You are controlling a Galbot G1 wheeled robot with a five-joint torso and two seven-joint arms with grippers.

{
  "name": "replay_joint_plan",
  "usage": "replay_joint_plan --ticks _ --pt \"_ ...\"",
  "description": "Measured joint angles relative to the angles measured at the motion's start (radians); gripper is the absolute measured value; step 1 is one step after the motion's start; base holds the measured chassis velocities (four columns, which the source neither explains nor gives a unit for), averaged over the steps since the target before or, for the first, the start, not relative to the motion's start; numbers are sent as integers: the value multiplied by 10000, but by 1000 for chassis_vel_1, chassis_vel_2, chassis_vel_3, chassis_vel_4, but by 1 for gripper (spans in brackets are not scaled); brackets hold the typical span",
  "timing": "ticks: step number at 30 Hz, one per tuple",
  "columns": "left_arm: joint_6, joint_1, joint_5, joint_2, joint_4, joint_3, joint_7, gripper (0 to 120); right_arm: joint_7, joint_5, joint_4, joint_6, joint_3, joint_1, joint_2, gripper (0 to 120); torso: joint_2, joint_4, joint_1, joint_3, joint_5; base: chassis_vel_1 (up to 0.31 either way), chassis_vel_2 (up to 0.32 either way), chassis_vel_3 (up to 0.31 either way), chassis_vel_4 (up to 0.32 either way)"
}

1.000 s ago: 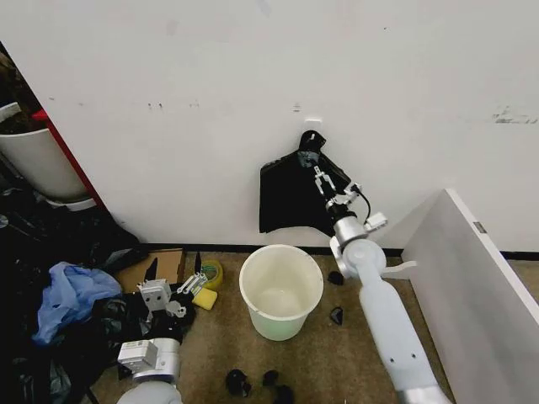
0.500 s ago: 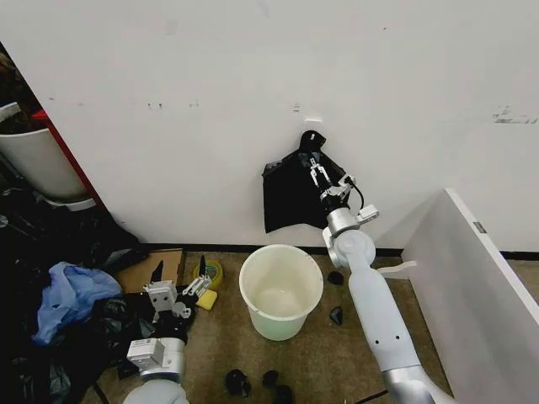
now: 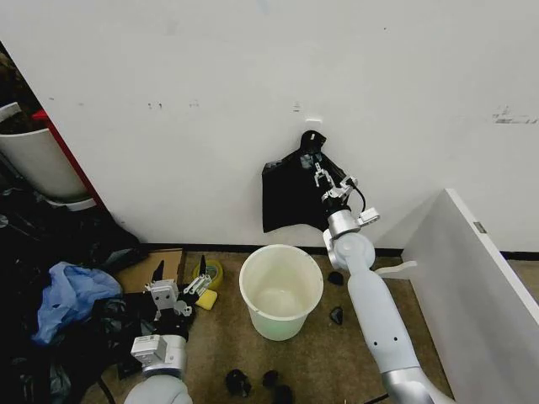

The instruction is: Place the garbage bag over the trash bin.

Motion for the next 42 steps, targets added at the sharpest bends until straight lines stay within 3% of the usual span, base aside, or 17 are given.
replay_joint_plan --ticks 10,17,30,42 --pt "-19 -131 -184 100 33 -13 -57 100 -316 -281 1168 319 -526 -1667 -714 0 0 -1 0 -1 1 0 0 0 0" --pt "-32 -310 -216 48 -13 69 -65 100 -553 -1795 2487 613 -922 -3607 -1606 0 0 0 0 -1 1 0 0 0 0" --pt "-78 -387 -304 16 -180 79 -66 100 -1351 -3884 3052 1294 -743 -5640 -2455 0 0 -1 -1 -2 1 0 0 0 0" --pt "-37 -438 -329 -50 -257 104 -57 100 -2748 -4814 3103 1807 -563 -6475 -2974 0 1 0 0 0 0 0 0 0 0"
